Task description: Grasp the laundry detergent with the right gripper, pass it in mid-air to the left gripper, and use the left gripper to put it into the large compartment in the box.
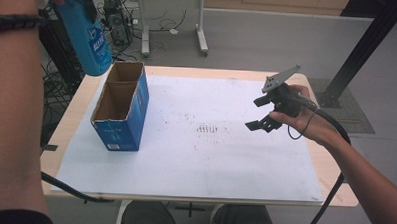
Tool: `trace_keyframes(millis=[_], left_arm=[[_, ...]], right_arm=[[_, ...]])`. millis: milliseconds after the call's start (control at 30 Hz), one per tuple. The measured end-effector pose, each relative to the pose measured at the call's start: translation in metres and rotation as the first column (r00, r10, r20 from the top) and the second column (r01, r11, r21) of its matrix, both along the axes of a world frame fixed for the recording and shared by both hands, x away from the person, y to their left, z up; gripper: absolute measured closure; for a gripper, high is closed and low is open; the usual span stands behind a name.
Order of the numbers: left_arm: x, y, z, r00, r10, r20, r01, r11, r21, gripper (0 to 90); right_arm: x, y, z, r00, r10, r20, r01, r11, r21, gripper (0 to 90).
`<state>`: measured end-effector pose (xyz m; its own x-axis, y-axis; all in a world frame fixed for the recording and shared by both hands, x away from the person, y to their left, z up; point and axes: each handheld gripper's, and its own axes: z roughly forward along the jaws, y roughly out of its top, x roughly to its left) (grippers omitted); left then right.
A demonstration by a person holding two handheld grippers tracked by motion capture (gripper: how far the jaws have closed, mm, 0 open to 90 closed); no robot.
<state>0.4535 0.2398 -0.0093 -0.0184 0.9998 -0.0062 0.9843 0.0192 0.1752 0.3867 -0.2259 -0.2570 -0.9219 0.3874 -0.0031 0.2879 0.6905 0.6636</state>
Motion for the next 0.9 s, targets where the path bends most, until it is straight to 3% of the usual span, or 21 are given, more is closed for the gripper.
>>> trace_keyframes(millis=[367,700,833,900], left_arm=[[0.001,0.004,-0.022,1.0,-0.003,-0.005,0.002,0.9997,-0.026,37.5],[0.005,0.003,-0.058,0.9992,-0.023,-0.032,0.022,0.9993,-0.031,37.5],[0.007,0.001,-0.078,0.9988,-0.027,-0.041,0.026,0.9991,-0.034,37.5],[0.008,0.002,-0.081,0.9986,-0.03,-0.044,0.028,0.999,-0.036,37.5]], right_arm=[[0.0,0.005,0.0,0.9999,0.011,0.002,-0.011,1.0,0.002,9.2],[0.0,0.009,-0.002,0.9999,0.017,0.004,-0.017,1.0,0.001,9.3],[0.0,0.01,-0.002,0.9998,0.02,0.004,-0.02,1.0,-0.002,9.3],[0.0,0.01,-0.002,0.9998,0.02,0.004,-0.02,1.0,-0.001,9.2]])
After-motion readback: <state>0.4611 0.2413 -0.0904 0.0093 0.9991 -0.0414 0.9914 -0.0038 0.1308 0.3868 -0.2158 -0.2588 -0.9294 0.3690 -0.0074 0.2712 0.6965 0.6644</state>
